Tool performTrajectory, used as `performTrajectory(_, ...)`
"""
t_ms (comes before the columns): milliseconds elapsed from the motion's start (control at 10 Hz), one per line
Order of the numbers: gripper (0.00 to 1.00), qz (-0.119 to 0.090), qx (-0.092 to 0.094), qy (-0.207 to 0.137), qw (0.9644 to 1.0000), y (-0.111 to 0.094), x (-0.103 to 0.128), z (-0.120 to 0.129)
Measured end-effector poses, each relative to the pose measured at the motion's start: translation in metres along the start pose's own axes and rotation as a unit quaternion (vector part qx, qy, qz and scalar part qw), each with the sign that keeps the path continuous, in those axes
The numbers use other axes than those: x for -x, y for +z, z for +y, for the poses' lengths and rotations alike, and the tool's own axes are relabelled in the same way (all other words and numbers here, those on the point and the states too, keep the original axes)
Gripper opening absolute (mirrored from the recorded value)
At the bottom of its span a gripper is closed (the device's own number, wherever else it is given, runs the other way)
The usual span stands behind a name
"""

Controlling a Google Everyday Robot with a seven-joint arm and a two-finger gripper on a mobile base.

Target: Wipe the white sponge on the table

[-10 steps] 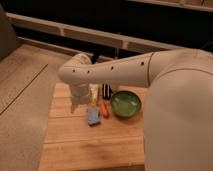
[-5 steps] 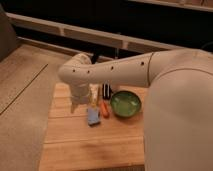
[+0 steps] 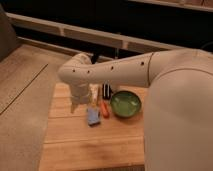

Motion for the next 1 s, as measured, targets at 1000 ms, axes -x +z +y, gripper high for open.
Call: performTrajectory(1000,0.65,-0.032,-0.017,-0.027,0.999,-0.001,0.015,-0.002)
